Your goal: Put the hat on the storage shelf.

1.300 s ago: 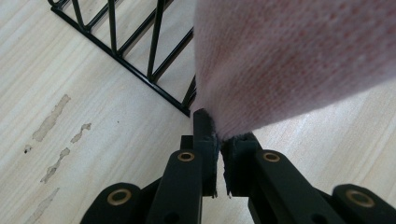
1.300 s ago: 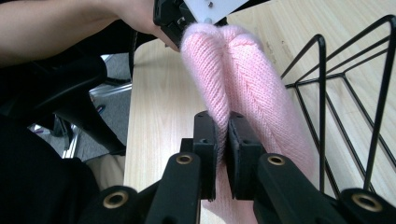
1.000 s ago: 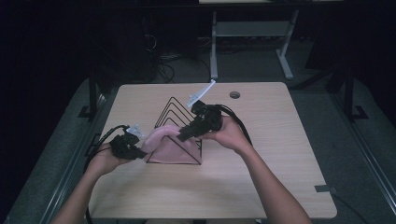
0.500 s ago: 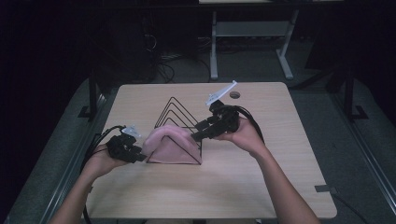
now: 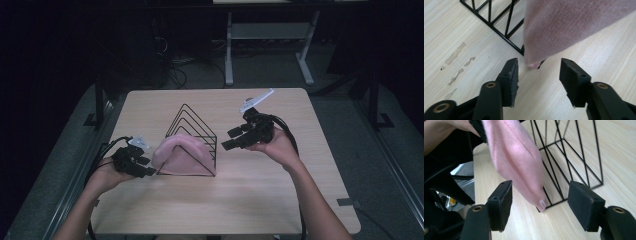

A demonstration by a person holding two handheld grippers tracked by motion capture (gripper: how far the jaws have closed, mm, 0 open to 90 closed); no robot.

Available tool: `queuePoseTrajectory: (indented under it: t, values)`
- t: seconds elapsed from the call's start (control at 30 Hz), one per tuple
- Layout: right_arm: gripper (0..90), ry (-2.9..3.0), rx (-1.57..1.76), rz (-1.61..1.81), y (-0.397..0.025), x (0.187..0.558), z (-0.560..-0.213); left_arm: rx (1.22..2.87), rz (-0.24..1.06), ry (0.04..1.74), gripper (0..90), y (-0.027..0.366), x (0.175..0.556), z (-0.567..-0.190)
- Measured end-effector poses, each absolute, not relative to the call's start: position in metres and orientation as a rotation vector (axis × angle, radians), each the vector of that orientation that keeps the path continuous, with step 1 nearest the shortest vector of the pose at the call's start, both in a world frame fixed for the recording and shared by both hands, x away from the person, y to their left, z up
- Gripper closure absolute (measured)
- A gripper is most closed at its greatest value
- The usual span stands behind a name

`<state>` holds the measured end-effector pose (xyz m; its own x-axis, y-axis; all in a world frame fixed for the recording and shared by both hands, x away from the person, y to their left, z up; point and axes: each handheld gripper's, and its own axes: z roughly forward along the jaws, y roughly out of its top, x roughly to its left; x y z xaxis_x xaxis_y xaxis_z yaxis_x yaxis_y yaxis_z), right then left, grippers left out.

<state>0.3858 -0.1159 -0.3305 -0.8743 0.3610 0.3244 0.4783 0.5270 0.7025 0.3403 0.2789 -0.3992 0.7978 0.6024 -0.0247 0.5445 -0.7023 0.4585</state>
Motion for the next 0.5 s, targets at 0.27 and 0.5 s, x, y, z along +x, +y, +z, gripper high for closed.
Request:
queuePoseTrajectory:
  t: [0.27, 0.5]
  values:
    - [33.8, -2.632, -0.796, -1.260, -0.134, 0.383, -0.340, 2.504, 0.193, 0.882, 44.5, 0.283, 0.338, -0.398]
    - [32.6, -2.631, -0.857, -1.250, -0.154, 0.379, -0.350, 2.502, 0.193, 0.886, 44.1, 0.284, 0.336, -0.398]
